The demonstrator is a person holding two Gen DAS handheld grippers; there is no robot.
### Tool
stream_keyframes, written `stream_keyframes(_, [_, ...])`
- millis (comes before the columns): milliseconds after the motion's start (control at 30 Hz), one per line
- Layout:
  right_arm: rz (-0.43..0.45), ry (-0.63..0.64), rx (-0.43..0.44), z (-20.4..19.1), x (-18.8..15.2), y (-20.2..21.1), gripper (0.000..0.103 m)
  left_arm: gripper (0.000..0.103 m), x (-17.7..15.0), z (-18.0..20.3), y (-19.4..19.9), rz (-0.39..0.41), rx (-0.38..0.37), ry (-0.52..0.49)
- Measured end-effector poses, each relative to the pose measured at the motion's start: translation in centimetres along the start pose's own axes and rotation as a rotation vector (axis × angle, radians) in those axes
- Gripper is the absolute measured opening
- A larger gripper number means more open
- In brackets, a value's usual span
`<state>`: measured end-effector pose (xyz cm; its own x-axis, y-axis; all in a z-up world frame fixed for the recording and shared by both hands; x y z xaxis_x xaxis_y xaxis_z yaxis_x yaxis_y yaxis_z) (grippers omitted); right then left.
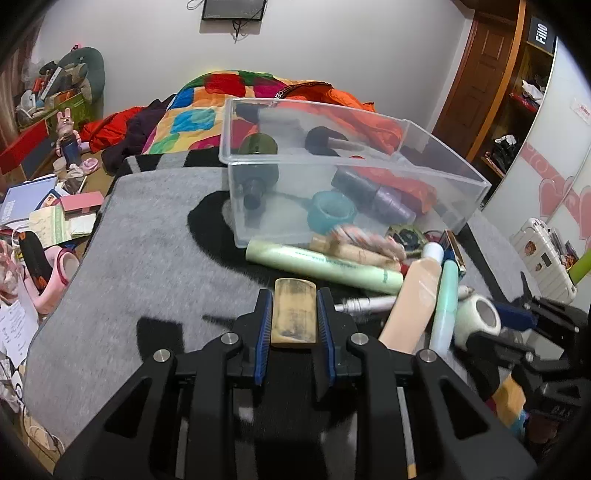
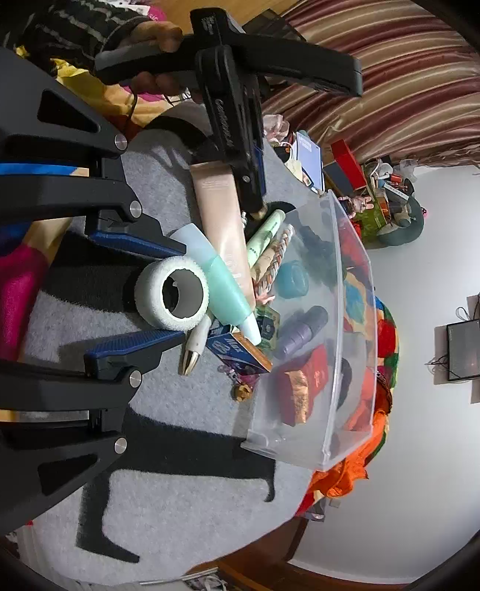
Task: Organize objects
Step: 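Grasp the white tape roll with the right tool while the left tool grasps the tan block, then carry the white tape roll and tan block over the clear box with both tools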
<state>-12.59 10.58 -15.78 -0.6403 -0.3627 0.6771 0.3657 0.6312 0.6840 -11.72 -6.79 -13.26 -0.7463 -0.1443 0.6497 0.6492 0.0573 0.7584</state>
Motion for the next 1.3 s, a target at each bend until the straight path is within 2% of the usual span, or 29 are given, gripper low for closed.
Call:
stream_keyframes(233, [0.041,-0.005,0.001,0.2,1.0,1.4,0.036,0.023,-0.2,-0.6,1.8,0.024,0.001,0.02])
stream_keyframes(600, [0.121,-0.004,-0.053,1.5,4.0,3.2,0.036,0.023,2.8,0.2,4.5,0.118,-0.007,0.02])
stream_keyframes(1000, [0.209,-0.025,-0.087,3.7,8.8,4.0,0.036,0.023,6.4,1.4,5.4,0.188,-0.02,0.012])
stream_keyframes(1300, [0.244,0.002,-0.109,4.3,12.3,3.3,0.036,0.023,8.9,2.6,4.3,0.206,-0.046,0.018])
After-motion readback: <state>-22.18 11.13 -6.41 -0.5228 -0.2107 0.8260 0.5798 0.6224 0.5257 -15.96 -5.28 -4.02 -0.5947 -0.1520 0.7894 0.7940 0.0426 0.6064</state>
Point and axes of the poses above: each gripper's, at about its wrist camera, not at the fingertips, and y roughly against the way its jaws point, z to its right, x to its top, the point moved 7 cm from there along -y, roughly the way its jaws point, and after that the axes turned 10 degrees about x, right-handed, at the moved point
